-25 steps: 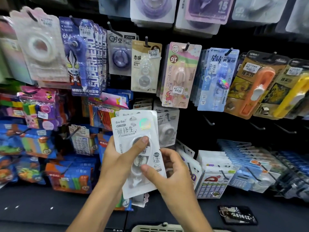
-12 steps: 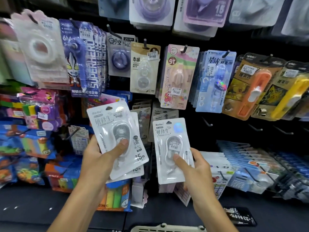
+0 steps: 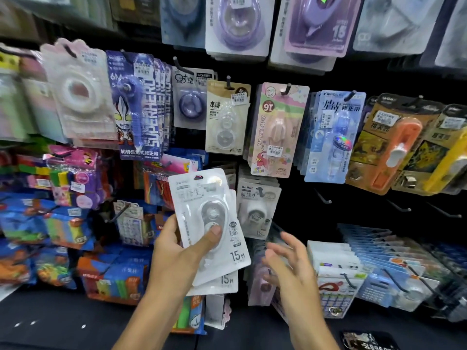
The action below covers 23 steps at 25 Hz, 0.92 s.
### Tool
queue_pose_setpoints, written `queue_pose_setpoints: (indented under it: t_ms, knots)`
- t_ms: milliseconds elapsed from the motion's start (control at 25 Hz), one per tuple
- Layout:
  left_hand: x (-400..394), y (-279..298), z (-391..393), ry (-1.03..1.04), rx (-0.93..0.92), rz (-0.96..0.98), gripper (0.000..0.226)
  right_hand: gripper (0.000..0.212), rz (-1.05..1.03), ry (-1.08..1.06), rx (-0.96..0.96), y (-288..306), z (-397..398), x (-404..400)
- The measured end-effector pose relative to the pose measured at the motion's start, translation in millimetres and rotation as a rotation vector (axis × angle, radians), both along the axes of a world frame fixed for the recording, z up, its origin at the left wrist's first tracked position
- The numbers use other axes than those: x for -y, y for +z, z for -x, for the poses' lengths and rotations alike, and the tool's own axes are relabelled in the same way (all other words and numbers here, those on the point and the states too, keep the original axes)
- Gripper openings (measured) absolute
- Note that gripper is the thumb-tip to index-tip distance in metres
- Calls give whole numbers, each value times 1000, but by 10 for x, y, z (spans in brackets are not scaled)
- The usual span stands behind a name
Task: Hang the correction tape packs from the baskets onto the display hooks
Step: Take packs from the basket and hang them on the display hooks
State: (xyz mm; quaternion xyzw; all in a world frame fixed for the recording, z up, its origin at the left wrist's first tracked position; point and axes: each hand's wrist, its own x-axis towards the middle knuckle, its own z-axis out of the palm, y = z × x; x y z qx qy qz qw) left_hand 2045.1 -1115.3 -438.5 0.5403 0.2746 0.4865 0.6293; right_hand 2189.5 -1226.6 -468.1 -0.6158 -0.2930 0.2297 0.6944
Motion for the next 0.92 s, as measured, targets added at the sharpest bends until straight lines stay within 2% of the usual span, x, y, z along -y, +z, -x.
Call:
queue_pose_setpoints:
  t_ms: [120,240,320,440,520,640,720,760,920]
  knots:
    - [42,-34,-30,-104,-113,-55,56,47,-16,163,151,92,148,-48]
    - [25,-45,11,-265,-93,52,67,18,-34,169,-1,195,98,-122]
    - [25,-25,38,-339,-74,89,62,12,-65,233,-113,241,67,-79]
    - [49,-14,2,-299,-136,-12,44,37,-86,343,-131,232,93,-30]
    - [41,-35,-7,-303,-112,46,43,47,-102,302,-140,226,107,-53]
    - [6,-2,29,-257,-48,162,29,38,-139,175,-208,274,-29,-41]
    - [-12,14,37,-140,-57,140,18,28,-81,81,-109,256,-146,22]
    - [-25,16,34,-83,-50,130,19,27,-38,38,-44,224,-190,50]
    - [-22,60,14,34,11,94,22,39,91,-84,100,137,-222,16]
